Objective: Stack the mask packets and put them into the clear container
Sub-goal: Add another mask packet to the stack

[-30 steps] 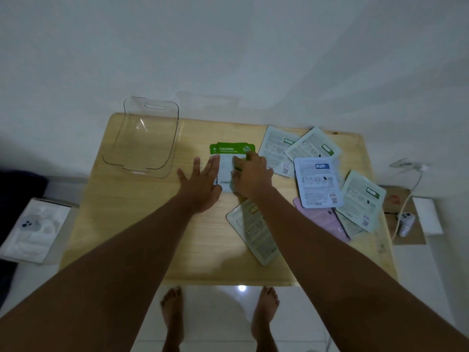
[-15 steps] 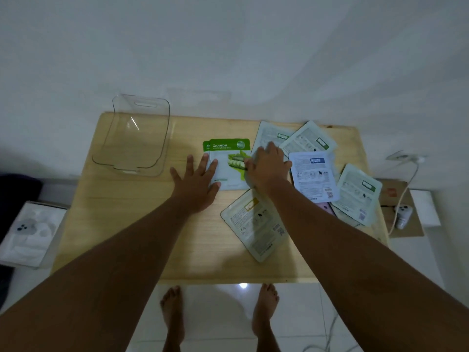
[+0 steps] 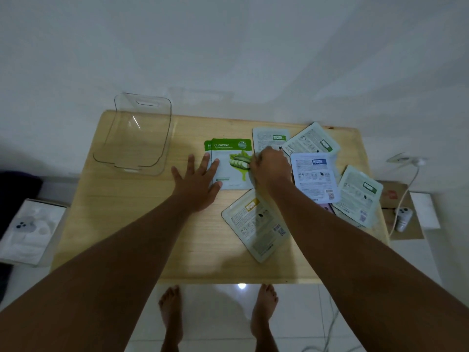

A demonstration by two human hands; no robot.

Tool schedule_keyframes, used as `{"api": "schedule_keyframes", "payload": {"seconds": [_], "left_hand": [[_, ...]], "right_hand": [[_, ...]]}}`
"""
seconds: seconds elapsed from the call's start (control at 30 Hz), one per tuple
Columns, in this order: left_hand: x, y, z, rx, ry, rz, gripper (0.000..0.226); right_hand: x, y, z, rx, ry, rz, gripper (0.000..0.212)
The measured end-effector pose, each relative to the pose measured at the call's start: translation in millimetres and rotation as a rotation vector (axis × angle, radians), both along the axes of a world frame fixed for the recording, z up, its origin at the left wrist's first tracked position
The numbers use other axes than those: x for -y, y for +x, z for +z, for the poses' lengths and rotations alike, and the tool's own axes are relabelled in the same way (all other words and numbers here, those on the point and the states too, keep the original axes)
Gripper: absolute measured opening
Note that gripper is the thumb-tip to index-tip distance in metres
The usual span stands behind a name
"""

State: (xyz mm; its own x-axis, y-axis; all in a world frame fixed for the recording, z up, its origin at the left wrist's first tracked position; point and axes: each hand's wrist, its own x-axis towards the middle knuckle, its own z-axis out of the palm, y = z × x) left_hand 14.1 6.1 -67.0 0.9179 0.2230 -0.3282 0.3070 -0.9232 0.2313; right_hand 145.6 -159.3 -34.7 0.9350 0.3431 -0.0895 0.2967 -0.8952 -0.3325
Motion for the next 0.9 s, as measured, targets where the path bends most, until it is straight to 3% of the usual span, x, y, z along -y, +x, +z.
{"api": "schedule_keyframes", "payload": {"seconds": [0.3,0.5,0.63,0.8,0.9], "left_hand": [[-1.8,0.7,1.9,-0.018,-0.011,-0.004,0.070],[-1.8,1.7,0.3,-0.004,-0.017,-0.002,0.072],[1.0,0.4,4.8,0.026,-0.068,0.063,0.082],[0.4,-1.1,7.9,0.055,-0.113,0.068,0.071],[2.5,3.1,7.6,0.035,-0.108,0.079,0.069]], "right_hand": [[-8.0,-5.6,45.8,0.163,0.586,-0.149,0.016],[-27.2,-28.0,38.4,0.029,0.851,-0.336,0.011],[-26.6,-46.9,15.4,-0.099,0.728,-0.320,0.016],[-13.1,-58.3,-4.8,-0.091,0.298,-0.043,0.053],[-7.3,-54.7,-11.6,-0.044,0.095,0.139,0.032]]}}
